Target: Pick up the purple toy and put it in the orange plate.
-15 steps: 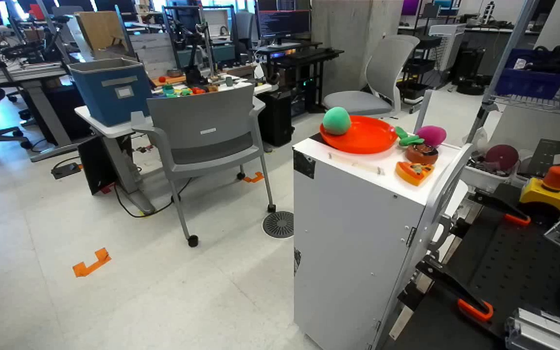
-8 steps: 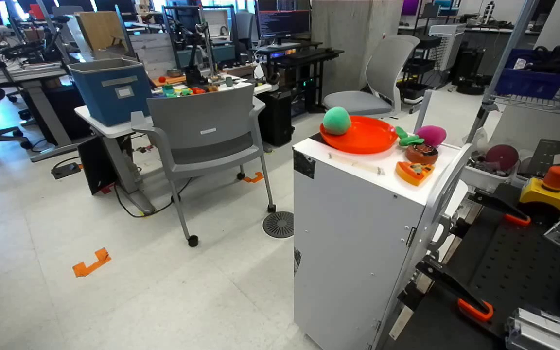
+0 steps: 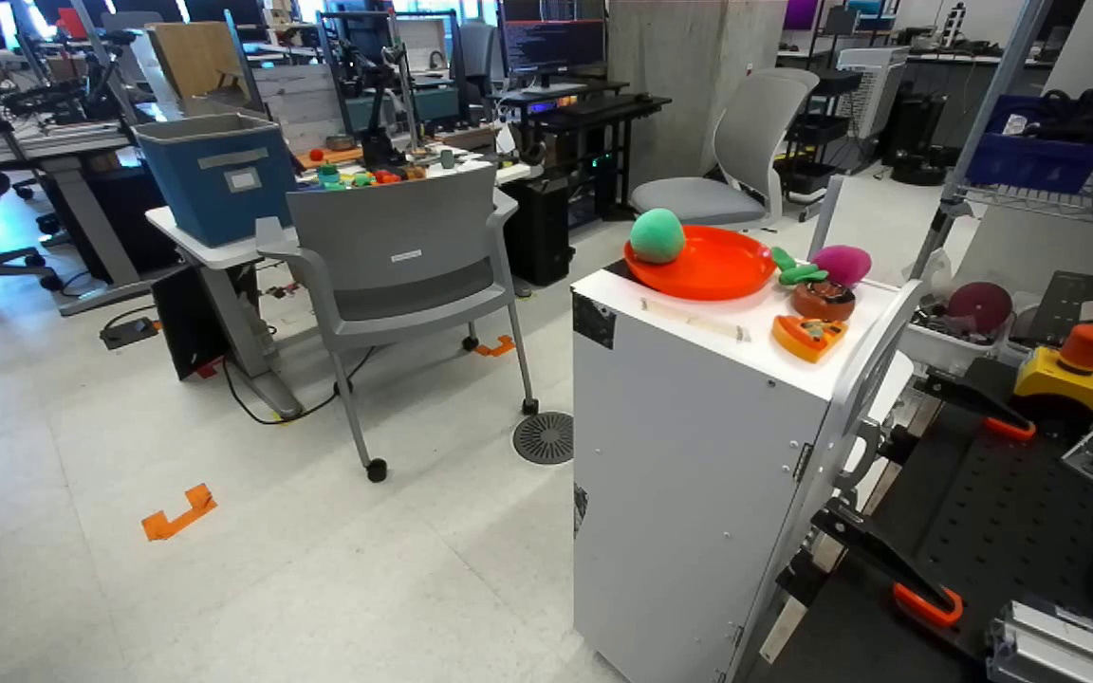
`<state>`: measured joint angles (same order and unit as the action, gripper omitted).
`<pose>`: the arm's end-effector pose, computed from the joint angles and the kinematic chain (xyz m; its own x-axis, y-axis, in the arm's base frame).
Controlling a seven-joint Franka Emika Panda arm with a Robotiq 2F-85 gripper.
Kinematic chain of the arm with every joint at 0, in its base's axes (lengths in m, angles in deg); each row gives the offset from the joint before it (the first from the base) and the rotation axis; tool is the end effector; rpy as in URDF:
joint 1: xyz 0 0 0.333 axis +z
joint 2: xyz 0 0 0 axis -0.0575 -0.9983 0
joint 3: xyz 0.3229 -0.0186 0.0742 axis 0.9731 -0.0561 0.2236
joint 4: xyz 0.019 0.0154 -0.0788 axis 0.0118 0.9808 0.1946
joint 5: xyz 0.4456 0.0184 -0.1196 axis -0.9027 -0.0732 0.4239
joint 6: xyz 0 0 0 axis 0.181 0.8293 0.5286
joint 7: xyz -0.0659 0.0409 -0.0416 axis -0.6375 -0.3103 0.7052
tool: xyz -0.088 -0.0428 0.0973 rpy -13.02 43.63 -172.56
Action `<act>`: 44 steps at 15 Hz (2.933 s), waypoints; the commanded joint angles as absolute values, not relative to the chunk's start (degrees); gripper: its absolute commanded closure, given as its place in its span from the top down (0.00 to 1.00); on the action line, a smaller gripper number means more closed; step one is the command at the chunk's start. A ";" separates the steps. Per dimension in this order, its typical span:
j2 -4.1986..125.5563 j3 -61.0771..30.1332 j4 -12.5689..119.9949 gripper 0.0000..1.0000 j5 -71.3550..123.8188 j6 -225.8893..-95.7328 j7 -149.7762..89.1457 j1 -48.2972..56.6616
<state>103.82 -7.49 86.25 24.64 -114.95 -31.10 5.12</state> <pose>0.4476 0.0456 0.5315 0.9864 0.0210 -0.1629 0.0321 -0.9973 0.0657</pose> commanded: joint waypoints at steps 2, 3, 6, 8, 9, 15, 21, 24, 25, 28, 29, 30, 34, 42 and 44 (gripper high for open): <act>104.42 -7.39 87.24 1.00 25.04 -120.81 -25.45 3.63; 104.38 -7.20 87.42 1.00 25.48 -122.20 -24.01 3.25; 103.76 -6.94 87.57 1.00 27.68 -123.73 -22.14 2.48; 103.18 -7.46 87.37 1.00 28.96 -122.97 -22.46 2.16; 102.85 -7.81 87.19 1.00 29.36 -122.40 -23.02 2.00; 99.00 -10.84 85.53 1.00 29.21 -120.70 -26.30 0.82; 94.94 -14.40 82.68 1.00 26.93 -116.96 -31.06 0.14; 93.29 -15.50 80.92 1.00 25.85 -115.21 -31.21 -0.34; 93.06 -15.73 80.59 1.00 25.24 -115.18 -30.90 -0.46; 92.44 -15.67 79.63 1.00 23.09 -115.53 -27.59 -0.98; 92.35 -15.59 79.39 1.00 22.14 -115.80 -26.15 -1.15; 92.52 -15.64 79.58 1.00 20.78 -118.13 -25.06 -1.21; 93.07 -14.85 80.66 1.00 20.98 -125.57 -19.90 -1.59; 91.76 -14.63 80.32 1.00 27.04 -126.65 -20.05 -1.98; 91.33 -14.64 80.30 1.00 30.02 -126.98 -20.02 -2.09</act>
